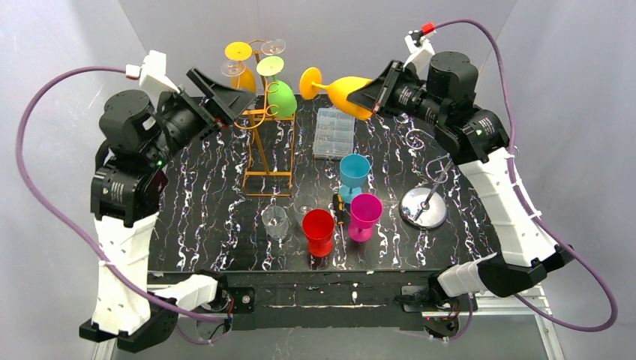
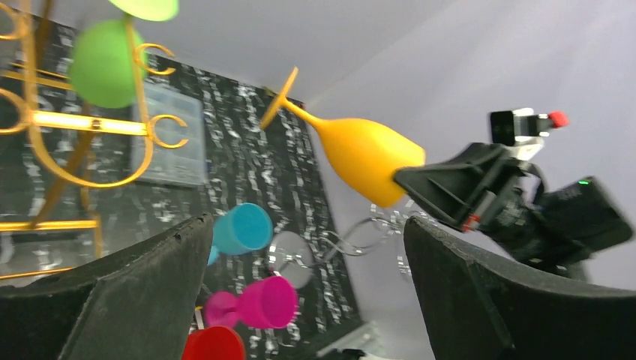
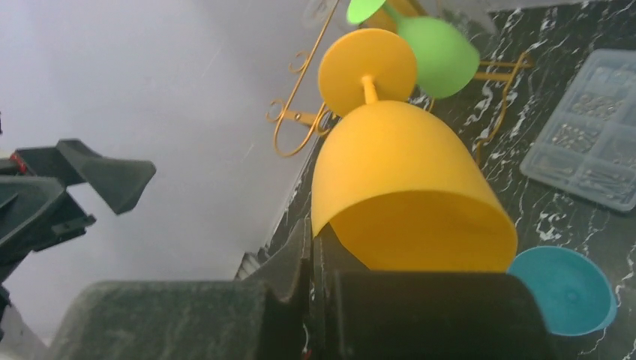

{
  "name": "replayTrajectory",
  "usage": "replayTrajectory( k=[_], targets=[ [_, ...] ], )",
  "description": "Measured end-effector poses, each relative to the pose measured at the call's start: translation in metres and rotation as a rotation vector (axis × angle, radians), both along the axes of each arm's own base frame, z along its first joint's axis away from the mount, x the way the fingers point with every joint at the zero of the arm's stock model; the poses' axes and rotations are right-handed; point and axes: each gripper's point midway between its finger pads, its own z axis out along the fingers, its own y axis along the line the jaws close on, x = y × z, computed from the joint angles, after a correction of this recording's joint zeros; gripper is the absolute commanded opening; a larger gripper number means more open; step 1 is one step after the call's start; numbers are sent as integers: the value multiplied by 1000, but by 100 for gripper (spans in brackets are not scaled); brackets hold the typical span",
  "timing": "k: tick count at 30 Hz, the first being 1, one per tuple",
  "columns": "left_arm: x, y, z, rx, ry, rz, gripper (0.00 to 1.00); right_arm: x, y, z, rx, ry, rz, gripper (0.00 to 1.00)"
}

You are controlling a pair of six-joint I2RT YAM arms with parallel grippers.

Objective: Take the wine glass off the wine glass rack
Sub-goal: Place the wine glass at the center of the board.

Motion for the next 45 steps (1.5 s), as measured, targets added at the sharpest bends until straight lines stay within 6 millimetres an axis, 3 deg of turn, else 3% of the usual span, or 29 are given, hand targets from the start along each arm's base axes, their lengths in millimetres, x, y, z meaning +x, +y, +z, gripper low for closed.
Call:
replayTrajectory(
  k=[4,7,8,18,26,34,45],
  targets=[
    [-7,18,-9,97,-13,71,98,-28,21,-3,-65,23,91,1],
    [-7,24,-11,142,-16,92,98,-66,47,-11,-125,42,201,1],
    [-7,26,-12,155,-13,97,98,-82,57,-18,-153,56,247,1],
    [5,30,-28,232,34,114,98,-154,108,-97,-458,164,433,1],
    [-1,36,-23,252,24,132,98,-211,130,-150,-700,172,580,1],
    [0,44,-24,279,37,166,98,-230,136,-192,-872,175,649,1],
    [-11,71,30,295,-112,306,98,-236,152,-250,-1044,190,717,1]
  ],
)
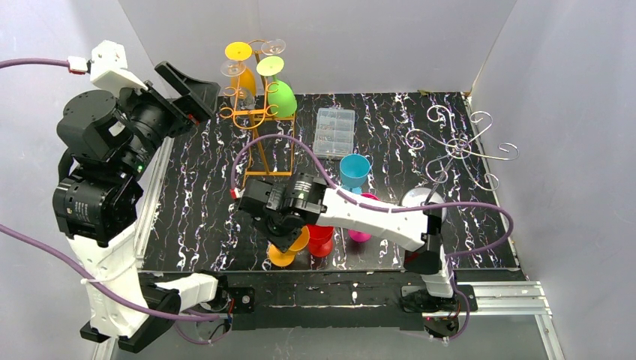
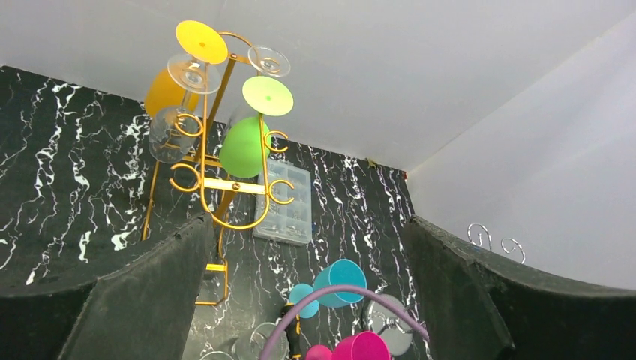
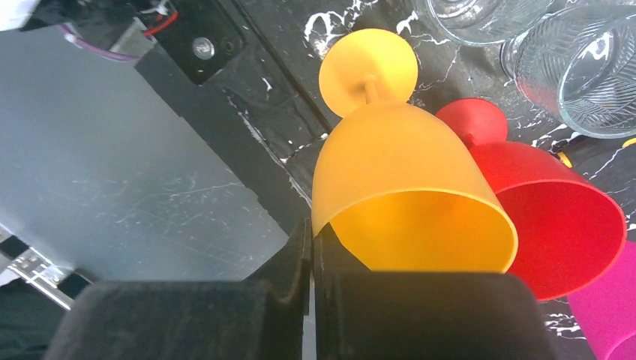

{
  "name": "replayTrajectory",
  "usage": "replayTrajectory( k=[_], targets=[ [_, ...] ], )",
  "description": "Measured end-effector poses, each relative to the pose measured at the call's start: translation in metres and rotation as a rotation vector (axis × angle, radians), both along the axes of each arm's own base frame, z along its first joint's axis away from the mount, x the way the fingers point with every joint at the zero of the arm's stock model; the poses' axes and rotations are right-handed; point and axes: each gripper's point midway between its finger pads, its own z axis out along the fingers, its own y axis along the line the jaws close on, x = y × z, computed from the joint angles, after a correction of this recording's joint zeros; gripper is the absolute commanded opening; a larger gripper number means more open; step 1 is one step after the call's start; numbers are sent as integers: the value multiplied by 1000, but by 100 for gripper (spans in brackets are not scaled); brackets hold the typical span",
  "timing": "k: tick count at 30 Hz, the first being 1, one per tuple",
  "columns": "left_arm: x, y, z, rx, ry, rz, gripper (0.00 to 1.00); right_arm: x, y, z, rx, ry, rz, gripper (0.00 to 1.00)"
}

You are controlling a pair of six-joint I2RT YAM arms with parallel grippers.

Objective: Take the wine glass off the wine glass rack
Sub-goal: Place the wine glass at the center of the board.

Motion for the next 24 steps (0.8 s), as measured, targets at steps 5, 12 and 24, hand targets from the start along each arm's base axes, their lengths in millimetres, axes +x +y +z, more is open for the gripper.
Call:
replayTrajectory(
  k=[5,12,24],
  targets=[
    [1,5,3,14,-14,23,98,2,-1,-21,-70,-11,17,1],
    [7,10,-3,42,-5,53,98,8,-2,-40,-133,-35,30,1],
    [11,17,-8,89,0,81,98,12,3,-59,-187,-44,49,3]
  ],
)
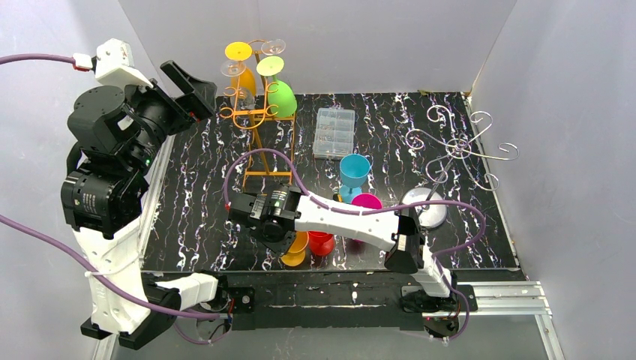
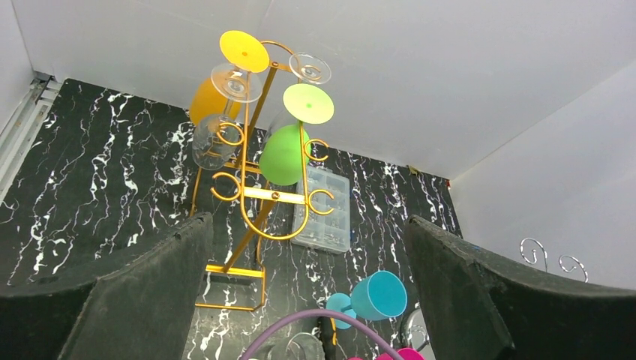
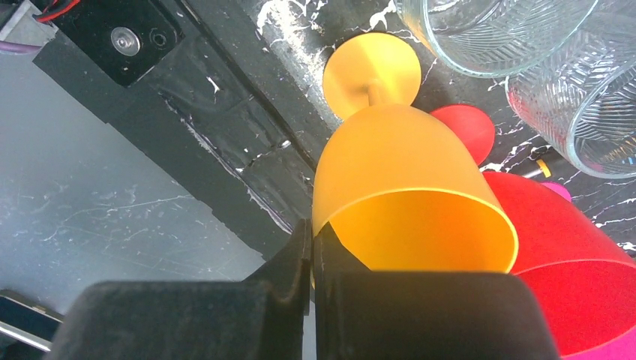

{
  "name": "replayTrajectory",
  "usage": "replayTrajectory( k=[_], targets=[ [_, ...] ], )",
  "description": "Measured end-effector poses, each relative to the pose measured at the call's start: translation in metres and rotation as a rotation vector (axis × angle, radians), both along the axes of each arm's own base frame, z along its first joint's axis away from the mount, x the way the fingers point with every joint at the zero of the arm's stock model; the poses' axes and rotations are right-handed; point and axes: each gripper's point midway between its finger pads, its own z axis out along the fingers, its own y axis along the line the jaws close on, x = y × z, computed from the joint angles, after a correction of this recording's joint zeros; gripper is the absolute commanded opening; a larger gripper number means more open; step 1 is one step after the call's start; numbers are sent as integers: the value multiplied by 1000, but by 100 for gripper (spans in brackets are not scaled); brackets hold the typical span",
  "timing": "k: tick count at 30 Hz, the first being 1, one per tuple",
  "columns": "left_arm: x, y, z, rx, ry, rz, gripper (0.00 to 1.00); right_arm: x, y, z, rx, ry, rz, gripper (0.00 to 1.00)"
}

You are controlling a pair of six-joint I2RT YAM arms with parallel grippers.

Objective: Take the wine glass off the wine glass rack
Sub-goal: Place the wine glass at the center of the board.

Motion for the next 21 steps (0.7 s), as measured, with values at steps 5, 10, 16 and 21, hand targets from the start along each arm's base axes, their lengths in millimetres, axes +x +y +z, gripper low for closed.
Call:
replayTrajectory(
  k=[5,10,16,21],
  targets=[
    [0,0,-1,8,1,1,98,1,3,0,2,-4,0,17],
    [1,-1,-2,9,6,-3,98,2,6,1,11,-6,0,31],
    [6,-3,-6,11,18,-12,98,3,12,10,45,-14,-4,42],
    [8,-7,-9,11,28,-27,98,3,14,12,54,-13,-11,63]
  ],
)
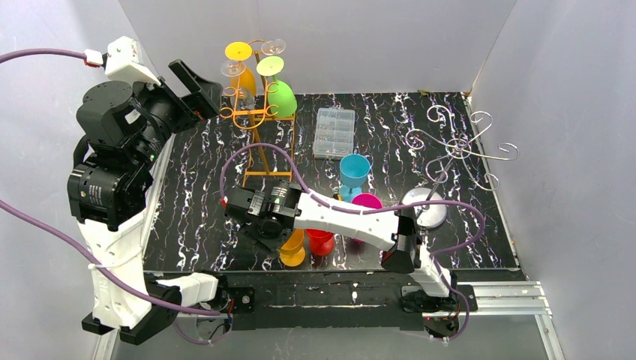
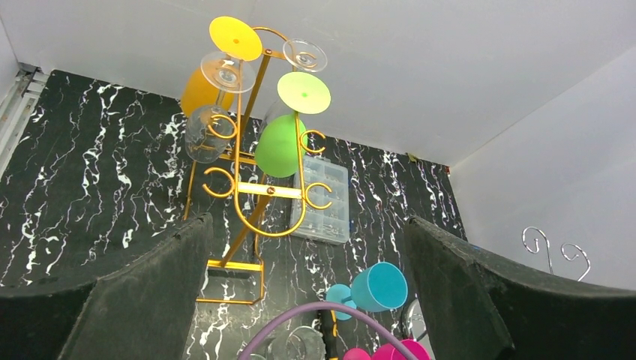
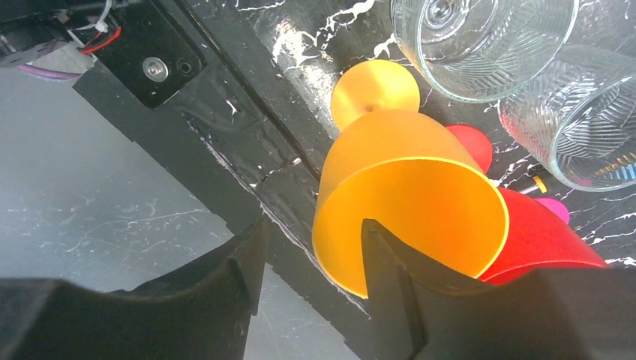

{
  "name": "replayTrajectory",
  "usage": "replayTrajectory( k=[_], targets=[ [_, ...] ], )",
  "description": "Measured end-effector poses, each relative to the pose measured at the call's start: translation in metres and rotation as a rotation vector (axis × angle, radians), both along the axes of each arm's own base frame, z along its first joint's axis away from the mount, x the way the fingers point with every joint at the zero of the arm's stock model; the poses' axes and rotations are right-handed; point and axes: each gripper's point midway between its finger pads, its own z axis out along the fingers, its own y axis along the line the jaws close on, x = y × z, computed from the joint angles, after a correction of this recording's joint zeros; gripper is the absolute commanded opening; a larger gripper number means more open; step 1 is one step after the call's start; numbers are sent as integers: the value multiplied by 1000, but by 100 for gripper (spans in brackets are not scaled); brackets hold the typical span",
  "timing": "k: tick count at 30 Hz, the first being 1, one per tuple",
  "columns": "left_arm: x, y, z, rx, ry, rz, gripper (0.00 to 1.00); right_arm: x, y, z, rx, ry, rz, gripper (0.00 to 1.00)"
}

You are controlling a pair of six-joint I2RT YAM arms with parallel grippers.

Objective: Take the wine glass off the wine glass rack
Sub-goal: Place the wine glass at the center of the board, then pick up the wine glass from the wine rack.

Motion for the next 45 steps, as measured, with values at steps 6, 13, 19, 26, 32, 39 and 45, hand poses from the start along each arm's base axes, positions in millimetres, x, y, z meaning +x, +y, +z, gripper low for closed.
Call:
replayTrajectory(
  k=[6,13,19,26,32,39,45],
  targets=[
    [1,-2,-2,2,10,-7,98,0,5,14,47,-1,-9,92],
    [13,-8,-12,8,51,-26,98,21,1,67,213,10,-69,98],
    [34,-20,-22,-8,98,-54,98,117,-22,139,504,12,-301,98],
    [51,-34,-39,-27,160,-94,98,234,-47,203,835,-42,-569,96],
    [52,-43,-43,-51,180,-136,98,285,-47,229,1010,-77,-697,86],
    [50,-50,-55,-74,218,-167,98,333,-24,224,1112,-126,-813,66],
    [47,-53,-67,-79,248,-183,98,367,-20,208,1134,-188,-923,57]
  ],
)
